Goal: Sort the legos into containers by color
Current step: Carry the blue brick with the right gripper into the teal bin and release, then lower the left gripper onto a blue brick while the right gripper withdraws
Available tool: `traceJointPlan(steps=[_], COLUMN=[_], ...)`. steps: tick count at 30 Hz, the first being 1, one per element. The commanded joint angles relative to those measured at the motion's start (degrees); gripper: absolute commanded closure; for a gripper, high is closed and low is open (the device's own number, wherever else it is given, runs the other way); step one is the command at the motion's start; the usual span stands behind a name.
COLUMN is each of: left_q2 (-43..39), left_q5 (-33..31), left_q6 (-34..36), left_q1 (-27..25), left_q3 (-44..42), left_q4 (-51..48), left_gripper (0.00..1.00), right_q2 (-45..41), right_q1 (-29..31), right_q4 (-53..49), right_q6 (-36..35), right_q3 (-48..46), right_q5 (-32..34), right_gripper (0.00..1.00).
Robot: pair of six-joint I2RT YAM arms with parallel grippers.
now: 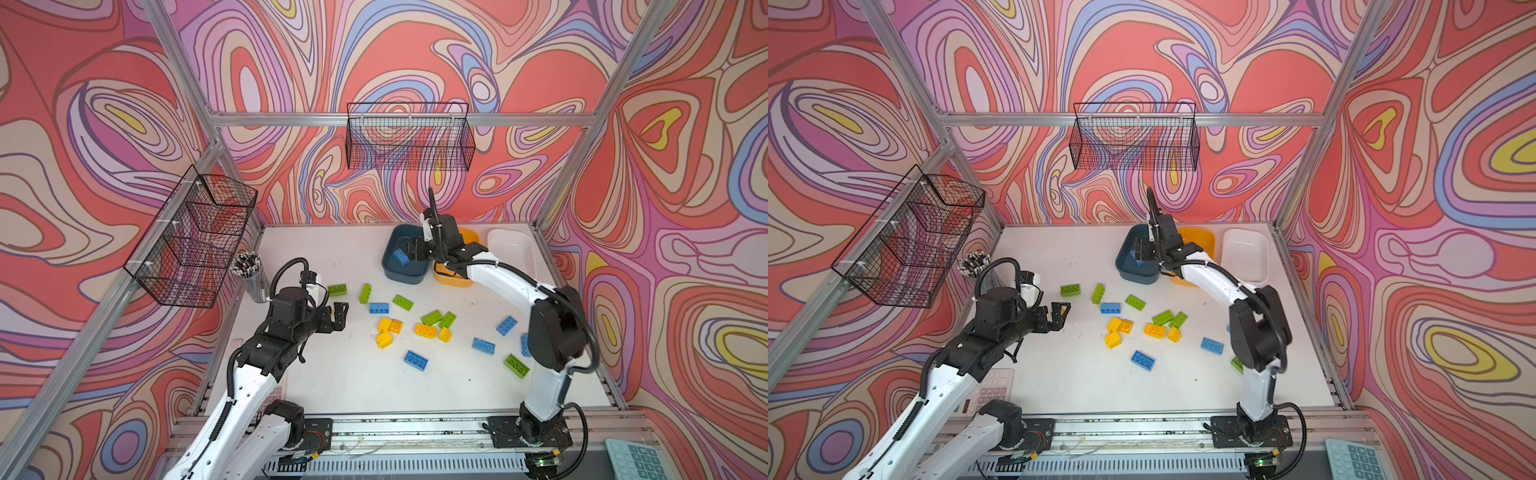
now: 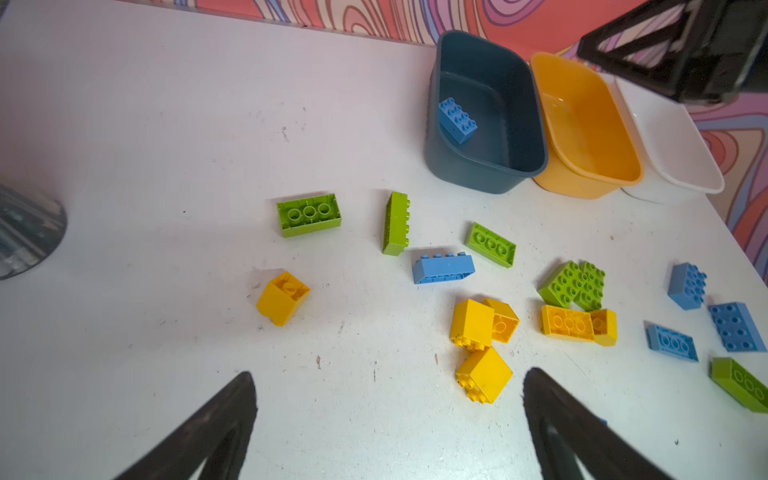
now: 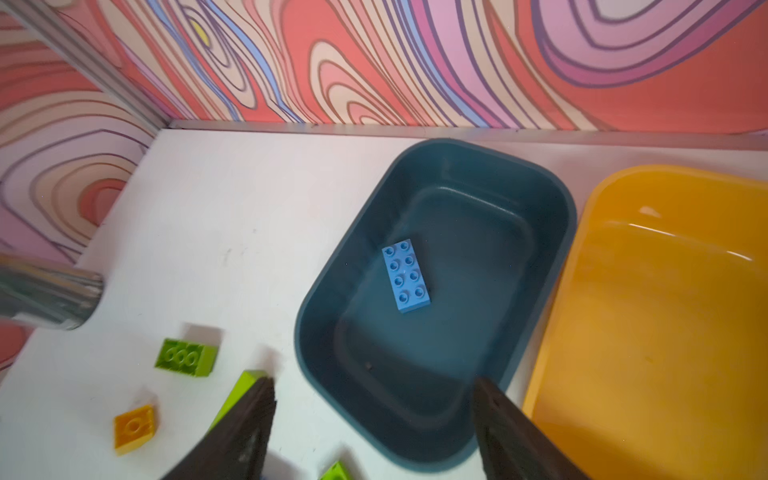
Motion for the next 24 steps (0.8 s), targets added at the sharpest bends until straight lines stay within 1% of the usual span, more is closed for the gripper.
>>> traceJointPlan(steps=[1, 3, 5, 8, 11, 14, 15, 16, 17, 20, 22, 24], left_q2=[2.76, 6.65, 10.74, 16.84, 23.60, 30.81, 32.59, 33.60, 34.18, 36.58, 40.14, 44.39], left_q5=[4.58, 3.10, 1.96, 1.63, -2.45, -5.54, -9.35, -14.13, -17.12, -22.03, -25.77, -28.75], left_q6=[7.87, 11.21, 13.03, 14.68, 13.50, 10.24, 8.25, 5.49, 3.20, -4.59, -8.11, -11.28], left_q1=[-0.19, -0.16, -0.36, -1.90, -4.51, -7.82, -9.42, -11.74, -13.40, -18.14, -21.45, -23.96], left_q3=[1.37, 3.12, 3.46, 5.15, 10.20, 16.56, 17.45, 17.28, 16.93, 15.93, 17.39, 19.66], left_q4=[4.07, 3.48, 4.86, 6.22, 3.63, -0.61, -0.67, 0.18, 1.13, 3.47, 2.79, 0.82], left_gripper=[0.00, 0.01, 0.03, 0.04, 0.04, 0.05, 0.03, 0.01, 0.00, 0.00, 0.00, 0.00], right_q2=[-9.92, -15.36, -20.99, -29.19, -36.17, -41.49, -42.85, -44.04, -44.94, -47.58, -49.25, -50.65], right_q1=[-0.24, -0.19, -0.27, -0.19, -0.27, -0.24, -0.26, -0.22, -0.24, -0.21, -0.24, -0.23], right_q4=[7.84, 9.72, 11.16, 14.07, 16.55, 16.46, 16.19, 16.09, 16.16, 15.77, 15.45, 16.17], right_q6=[-0.36, 0.43, 1.91, 5.00, 6.89, 6.83, 6.76, 6.77, 6.77, 7.08, 7.70, 8.89], right_q3=[-10.07, -16.66, -22.50, -31.71, -40.32, -45.35, -46.21, -47.37, -48.30, -50.53, -51.86, -53.19], right_q5=[-3.21, -3.52, -4.17, -6.32, -6.54, -4.46, -3.31, -2.29, -1.35, 3.04, 6.79, 8.70], right_gripper=[0.22, 0.22, 0.22, 0.22, 0.22, 0.21, 0.21, 0.20, 0.19, 0.15, 0.13, 0.11])
